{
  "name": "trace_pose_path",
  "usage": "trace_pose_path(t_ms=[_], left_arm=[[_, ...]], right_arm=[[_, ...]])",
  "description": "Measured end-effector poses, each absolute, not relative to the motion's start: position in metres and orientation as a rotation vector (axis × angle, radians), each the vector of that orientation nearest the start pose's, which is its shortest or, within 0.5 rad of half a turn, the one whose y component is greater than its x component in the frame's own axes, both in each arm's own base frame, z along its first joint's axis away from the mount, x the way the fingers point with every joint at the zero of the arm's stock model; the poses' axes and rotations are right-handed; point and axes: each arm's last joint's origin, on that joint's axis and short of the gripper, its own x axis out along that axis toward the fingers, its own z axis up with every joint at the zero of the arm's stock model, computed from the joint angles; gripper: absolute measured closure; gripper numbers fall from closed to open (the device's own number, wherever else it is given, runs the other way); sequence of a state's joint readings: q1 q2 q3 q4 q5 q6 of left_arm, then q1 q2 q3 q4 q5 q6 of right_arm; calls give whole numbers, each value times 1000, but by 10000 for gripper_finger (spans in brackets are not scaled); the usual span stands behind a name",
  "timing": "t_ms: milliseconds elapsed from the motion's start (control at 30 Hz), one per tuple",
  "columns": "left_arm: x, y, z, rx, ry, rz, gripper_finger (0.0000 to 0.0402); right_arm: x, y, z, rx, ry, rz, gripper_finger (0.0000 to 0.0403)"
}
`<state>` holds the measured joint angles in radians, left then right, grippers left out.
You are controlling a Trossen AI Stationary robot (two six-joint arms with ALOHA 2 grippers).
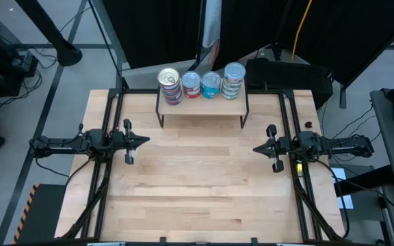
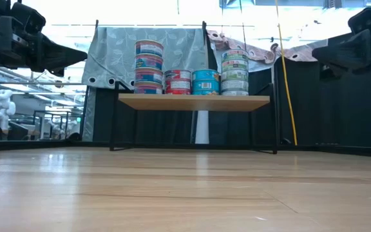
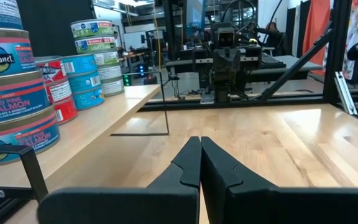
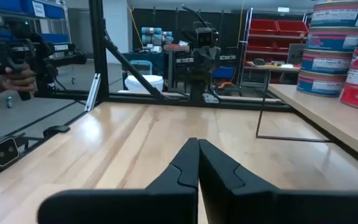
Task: Stack canned seafood by type on shelf
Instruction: Return to Home Position
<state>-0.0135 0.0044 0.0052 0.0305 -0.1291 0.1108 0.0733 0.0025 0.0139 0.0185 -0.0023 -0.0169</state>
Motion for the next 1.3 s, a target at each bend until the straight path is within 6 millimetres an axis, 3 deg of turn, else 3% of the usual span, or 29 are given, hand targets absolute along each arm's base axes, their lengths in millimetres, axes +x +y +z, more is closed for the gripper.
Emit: trace_pose_path(t_ms=[367,1300], left_arm=[[98,0,167,111,-17,40,400],[98,1,167,112,-20,70,400]], right_arm=[[97,7,169,-8,-23,77,403],[97,7,169,-7,-23,75,403]])
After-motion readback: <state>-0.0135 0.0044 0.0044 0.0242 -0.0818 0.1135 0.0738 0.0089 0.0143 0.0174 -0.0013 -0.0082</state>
